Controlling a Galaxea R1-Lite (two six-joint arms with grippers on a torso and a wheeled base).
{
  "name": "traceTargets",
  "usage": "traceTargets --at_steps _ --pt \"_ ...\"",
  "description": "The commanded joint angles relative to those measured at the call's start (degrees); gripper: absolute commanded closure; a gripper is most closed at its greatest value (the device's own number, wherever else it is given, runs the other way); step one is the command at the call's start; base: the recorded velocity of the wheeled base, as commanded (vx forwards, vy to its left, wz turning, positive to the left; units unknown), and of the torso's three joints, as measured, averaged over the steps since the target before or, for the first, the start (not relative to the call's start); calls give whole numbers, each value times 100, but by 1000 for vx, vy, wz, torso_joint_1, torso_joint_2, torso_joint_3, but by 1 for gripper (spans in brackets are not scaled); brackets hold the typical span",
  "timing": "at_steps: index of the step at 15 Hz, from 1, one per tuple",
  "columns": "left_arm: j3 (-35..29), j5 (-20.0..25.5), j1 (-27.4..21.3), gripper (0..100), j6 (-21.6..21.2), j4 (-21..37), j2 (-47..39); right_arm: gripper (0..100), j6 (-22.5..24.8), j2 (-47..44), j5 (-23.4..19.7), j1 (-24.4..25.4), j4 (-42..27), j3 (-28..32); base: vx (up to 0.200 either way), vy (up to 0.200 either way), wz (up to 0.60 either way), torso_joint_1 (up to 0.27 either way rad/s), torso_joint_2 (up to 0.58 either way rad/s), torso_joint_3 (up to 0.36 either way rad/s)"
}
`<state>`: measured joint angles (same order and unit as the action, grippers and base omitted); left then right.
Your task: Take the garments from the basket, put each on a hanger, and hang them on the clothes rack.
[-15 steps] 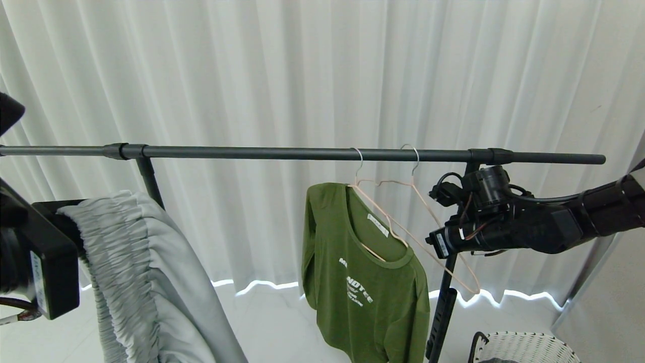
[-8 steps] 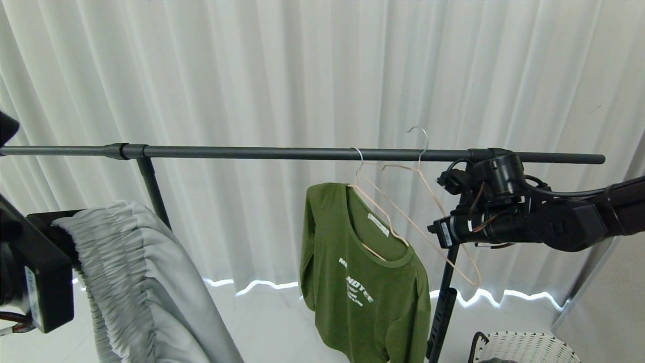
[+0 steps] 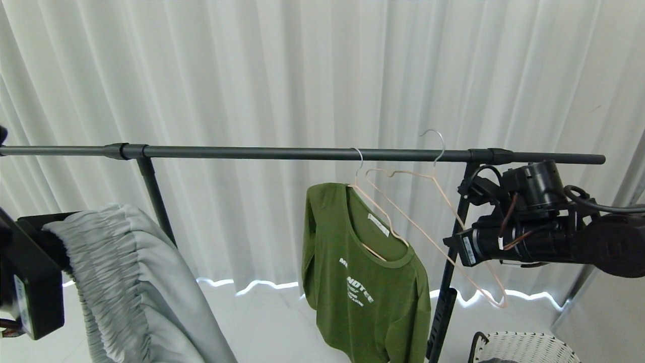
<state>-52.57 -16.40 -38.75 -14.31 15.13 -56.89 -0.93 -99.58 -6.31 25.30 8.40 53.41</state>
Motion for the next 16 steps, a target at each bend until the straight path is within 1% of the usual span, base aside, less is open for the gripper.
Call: traceTargets --at_steps 1,4,5,7,10,11,16 --pt "10 -4 -1 100 -1 -1 -6 100 5 317 7 19 -5 -199 0 0 0 0 0 0" --pt "1 -13 -1 100 -63 -1 -6 100 -4 537 7 54 -5 -445 -200 0 0 6 4 -2" --pt "1 -13 8 100 -204 -1 3 100 -4 651 16 54 -5 -586 -200 0 0 7 2 -2" --pt "1 -13 8 100 -221 -1 -24 100 -4 800 43 54 -5 -726 -200 0 0 -2 0 7" --pt "106 -4 35 100 -186 -1 -41 100 -13 958 385 107 -5 -893 -200 0 0 -6 1 5" --pt "150 -4 43 100 -186 -10 -41 100 -22 1011 438 116 -5 -937 -200 0 0 2 -7 2" --pt "458 -4 175 100 -186 -203 -6 100 -39 1169 500 134 -5 -1025 -200 0 0 5 2 3"
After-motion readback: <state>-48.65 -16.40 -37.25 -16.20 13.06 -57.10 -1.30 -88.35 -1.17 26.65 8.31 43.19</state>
